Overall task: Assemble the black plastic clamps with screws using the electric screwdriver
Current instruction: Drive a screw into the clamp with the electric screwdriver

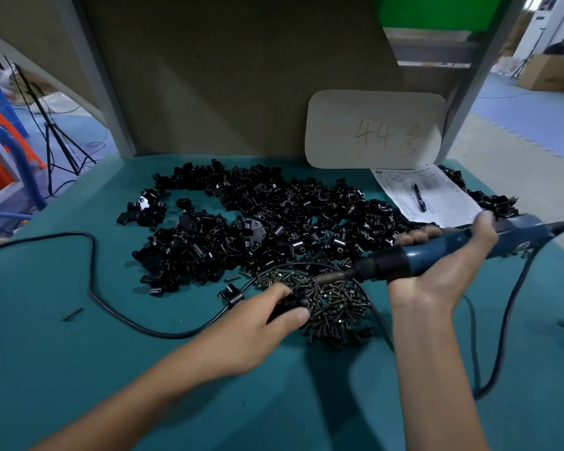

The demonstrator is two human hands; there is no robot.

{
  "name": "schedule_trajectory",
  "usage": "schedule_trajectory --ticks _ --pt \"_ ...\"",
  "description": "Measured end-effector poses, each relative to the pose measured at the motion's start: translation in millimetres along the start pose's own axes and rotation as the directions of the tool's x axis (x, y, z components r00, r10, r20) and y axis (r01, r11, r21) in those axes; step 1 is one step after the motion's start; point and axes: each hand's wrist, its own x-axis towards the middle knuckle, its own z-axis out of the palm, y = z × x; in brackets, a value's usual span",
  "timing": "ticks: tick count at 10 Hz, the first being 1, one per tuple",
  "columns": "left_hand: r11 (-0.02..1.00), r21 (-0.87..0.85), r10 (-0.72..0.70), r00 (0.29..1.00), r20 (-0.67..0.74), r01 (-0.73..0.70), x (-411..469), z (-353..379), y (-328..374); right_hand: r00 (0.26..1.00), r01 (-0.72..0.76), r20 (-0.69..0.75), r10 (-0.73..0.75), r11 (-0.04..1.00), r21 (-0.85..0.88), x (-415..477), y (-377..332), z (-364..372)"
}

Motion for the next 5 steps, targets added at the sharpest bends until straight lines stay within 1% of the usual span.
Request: schedule_trajectory --ticks 1,2,3,4,5 --pt "0.942 -0.283 -0.155 0.983 0.102 0.178 -1 -15 -9 0.996 -0.037 0.071 0.054 0.975 -0.219 -15 -27 13" --pt "0.798 -0.554 -0.240 0.968 0.071 0.238 4 -29 -14 0.970 -0.032 0.126 0.206 0.625 -0.780 -7 -39 -3" --pt "0.636 -0.729 -0.262 0.960 0.103 0.252 7 -36 -13 0.951 0.141 0.138 0.278 0.008 -0.990 2 -42 -35" --pt "0.691 -0.686 -0.274 0.961 0.044 0.228 10 -31 -13 0.937 0.287 0.146 0.317 -0.460 -0.840 4 -39 -60" --pt "0.849 -0.503 -0.237 0.968 -0.082 0.165 10 -27 -14 0.933 0.282 0.076 0.352 -0.584 -0.761 9 -34 -76"
